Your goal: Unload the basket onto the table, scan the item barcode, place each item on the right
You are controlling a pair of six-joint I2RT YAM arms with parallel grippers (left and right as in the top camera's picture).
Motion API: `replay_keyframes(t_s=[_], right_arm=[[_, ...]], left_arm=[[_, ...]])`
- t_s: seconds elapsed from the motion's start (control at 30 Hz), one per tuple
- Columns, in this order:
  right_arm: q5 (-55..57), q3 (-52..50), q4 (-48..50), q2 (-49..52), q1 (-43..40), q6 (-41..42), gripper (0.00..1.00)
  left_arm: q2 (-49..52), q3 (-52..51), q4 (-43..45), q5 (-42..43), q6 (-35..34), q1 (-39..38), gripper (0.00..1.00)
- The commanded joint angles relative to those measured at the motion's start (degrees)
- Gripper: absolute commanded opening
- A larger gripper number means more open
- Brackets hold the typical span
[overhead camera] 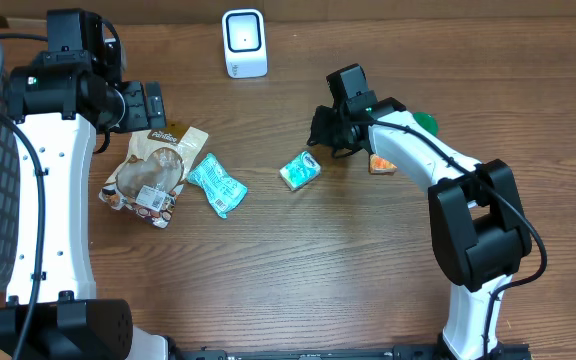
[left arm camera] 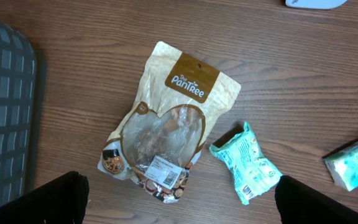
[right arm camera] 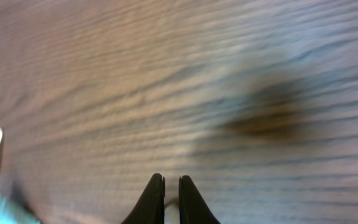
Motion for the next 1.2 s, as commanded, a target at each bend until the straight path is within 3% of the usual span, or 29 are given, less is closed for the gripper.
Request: replay_keyframes(t_s=[0.0,0.17,0.43,0.7,1.17], right_arm=[[-7.76,2.45,-2.32,0.11,0.31,-4.04,0.08],[-13.05,4.72,-2.56,-0.02,1.92,-5.62,0.12],[5.2,4.66,-1.4,2.34,9.38,-5.66,0.12],[8.7,4.66,-0.96,4.76,13.6,-5.57,0.05],[-0.81,8.07,-19.26,1.64,12.35,-5.64,0.05]], left_arm=[[-0.74,0.68,0.07,0.26,-0.59,0.04,0.99],[-0.74,0.68,0.09,0.26,-0.59,0.04,0.99],[-0.74,0.68,0.07,0.26,-0.59,0.04,1.0],[-0.74,0.68,0.09,0.26,-0.59,0.04,1.0],[-0.74,0.68,0.07,0.26,-0.59,0.04,1.0]])
